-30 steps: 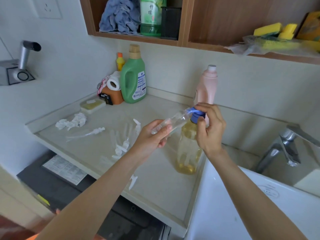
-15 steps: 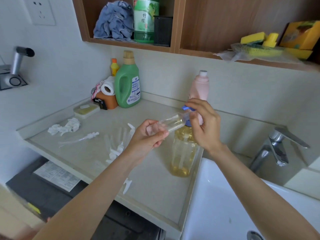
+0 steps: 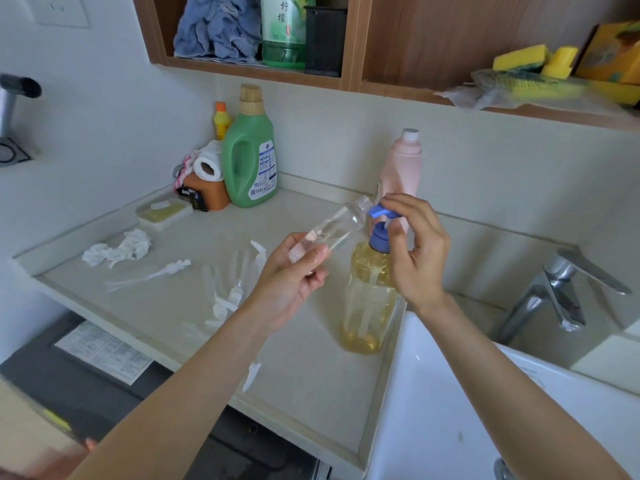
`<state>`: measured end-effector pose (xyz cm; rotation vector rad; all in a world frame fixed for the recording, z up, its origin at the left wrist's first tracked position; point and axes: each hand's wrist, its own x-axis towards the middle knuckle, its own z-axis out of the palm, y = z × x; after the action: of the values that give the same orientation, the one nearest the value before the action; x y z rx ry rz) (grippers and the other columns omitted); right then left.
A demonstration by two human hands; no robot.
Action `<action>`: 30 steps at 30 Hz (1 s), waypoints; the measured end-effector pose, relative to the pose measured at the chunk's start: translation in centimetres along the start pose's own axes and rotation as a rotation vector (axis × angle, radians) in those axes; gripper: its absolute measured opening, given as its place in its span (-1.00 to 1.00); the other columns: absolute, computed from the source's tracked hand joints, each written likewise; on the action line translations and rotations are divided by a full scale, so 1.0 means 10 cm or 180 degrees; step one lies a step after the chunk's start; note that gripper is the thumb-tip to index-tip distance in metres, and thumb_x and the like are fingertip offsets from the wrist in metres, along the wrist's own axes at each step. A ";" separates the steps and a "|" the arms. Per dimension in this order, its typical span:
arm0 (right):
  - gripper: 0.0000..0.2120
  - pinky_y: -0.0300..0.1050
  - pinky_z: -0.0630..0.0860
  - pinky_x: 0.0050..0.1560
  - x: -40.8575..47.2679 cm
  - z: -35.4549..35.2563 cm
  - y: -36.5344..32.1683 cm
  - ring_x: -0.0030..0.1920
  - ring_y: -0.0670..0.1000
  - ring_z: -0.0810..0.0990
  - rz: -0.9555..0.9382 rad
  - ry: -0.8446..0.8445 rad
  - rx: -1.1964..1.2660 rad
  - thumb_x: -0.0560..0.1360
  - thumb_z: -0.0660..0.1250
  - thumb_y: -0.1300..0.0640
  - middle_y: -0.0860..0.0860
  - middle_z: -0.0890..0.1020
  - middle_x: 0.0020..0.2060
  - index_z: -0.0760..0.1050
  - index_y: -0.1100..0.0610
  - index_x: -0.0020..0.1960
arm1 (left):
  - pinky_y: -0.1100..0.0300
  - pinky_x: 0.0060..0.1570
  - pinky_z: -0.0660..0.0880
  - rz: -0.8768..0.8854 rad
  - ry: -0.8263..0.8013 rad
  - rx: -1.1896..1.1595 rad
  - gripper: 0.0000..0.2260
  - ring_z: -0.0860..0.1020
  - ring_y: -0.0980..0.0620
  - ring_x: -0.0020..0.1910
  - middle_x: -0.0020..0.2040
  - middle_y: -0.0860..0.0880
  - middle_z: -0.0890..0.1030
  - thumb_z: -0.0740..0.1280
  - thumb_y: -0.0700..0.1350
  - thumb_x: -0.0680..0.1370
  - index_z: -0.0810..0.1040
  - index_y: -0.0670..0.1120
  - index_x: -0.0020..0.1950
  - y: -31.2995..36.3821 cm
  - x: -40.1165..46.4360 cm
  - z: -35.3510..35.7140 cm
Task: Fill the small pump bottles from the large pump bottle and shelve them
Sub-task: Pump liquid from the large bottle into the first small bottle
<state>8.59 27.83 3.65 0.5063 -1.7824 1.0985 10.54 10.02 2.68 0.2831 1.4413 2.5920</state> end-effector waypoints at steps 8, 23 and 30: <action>-0.75 -0.28 0.42 0.17 0.00 0.02 -0.01 0.09 0.07 0.58 0.0068 0.0075 -0.0075 0.52 0.19 0.26 0.09 0.61 0.03 0.61 0.31 0.04 | 0.36 -0.41 0.41 -0.0142 -0.0011 -0.0055 -0.80 0.40 0.12 -0.45 -0.18 -0.05 0.46 0.39 -0.23 0.41 0.38 -0.11 -0.08 -0.02 -0.03 -0.07; -0.84 -0.43 0.38 0.12 0.03 0.06 -0.03 0.00 -0.06 0.55 -0.0103 0.0244 -0.0319 0.51 0.30 0.30 0.01 0.58 -0.04 0.64 0.26 0.00 | 0.36 -0.41 0.39 0.0066 0.0102 0.0193 -0.76 0.38 0.15 -0.45 -0.21 -0.02 0.47 0.44 -0.23 0.43 0.39 -0.10 -0.05 0.05 -0.08 -0.11; -0.84 -0.35 0.38 0.15 0.04 0.02 0.02 0.00 0.02 0.56 -0.0299 0.0201 -0.0477 0.51 0.31 0.29 -0.01 0.59 -0.03 0.65 0.24 0.02 | 0.37 -0.42 0.40 0.0051 -0.0022 0.0452 -0.76 0.36 0.14 -0.46 -0.29 0.03 0.47 0.42 -0.19 0.39 0.39 -0.10 -0.06 0.11 -0.06 0.00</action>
<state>8.16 27.78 3.93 0.4548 -1.7522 0.8992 11.08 9.30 3.52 0.3223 1.6302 2.5022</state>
